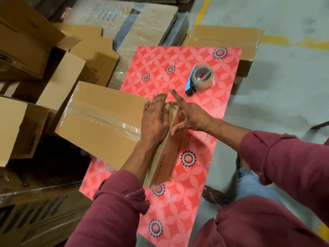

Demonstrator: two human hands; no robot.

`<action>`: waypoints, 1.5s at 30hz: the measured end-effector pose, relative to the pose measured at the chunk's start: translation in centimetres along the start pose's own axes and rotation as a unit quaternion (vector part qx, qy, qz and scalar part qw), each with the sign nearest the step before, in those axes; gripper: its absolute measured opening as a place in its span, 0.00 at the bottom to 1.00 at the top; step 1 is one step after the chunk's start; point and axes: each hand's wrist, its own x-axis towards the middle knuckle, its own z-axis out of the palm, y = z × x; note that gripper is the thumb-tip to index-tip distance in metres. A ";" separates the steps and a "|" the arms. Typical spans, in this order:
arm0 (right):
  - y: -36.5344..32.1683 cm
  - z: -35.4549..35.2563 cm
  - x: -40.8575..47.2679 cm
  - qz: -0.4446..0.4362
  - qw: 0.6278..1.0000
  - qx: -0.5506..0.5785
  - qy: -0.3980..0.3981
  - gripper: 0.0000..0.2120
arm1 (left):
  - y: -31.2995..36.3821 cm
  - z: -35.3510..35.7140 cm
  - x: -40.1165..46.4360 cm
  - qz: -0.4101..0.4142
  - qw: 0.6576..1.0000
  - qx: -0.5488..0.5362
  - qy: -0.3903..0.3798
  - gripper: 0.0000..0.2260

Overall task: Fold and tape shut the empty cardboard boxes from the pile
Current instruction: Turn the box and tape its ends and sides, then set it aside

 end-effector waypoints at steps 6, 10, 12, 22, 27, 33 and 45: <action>0.0 -1.3 -1.7 -0.091 0.969 -0.229 -0.014 0.61 | -0.6 -2.9 -4.8 -0.022 0.989 -0.030 0.141 0.15; -5.8 2.3 -2.1 -0.226 0.924 -0.294 0.092 0.43 | -2.6 -4.9 -12.4 -0.101 0.972 -0.039 0.208 0.15; -6.6 4.8 -2.4 -0.261 0.910 -0.315 0.068 0.40 | -3.5 -5.5 -16.6 -0.134 0.969 -0.068 0.198 0.19; -2.5 5.0 -3.6 -0.345 0.837 -0.425 -0.003 0.37 | -6.3 -5.3 -23.0 -0.011 1.000 0.002 -0.013 0.53; -6.7 8.6 -4.0 -0.297 0.877 -0.377 0.027 0.38 | -6.8 -4.8 -22.9 -0.017 0.999 0.020 0.027 0.44; -3.9 9.1 -4.2 -0.380 0.822 -0.423 0.031 0.31 | -6.2 -4.9 -22.4 -0.052 0.997 0.061 0.014 0.43; -4.6 8.6 -4.7 -0.345 0.862 -0.370 -0.037 0.42 | 0.3 -6.4 -18.6 -0.196 0.962 0.165 -0.098 0.46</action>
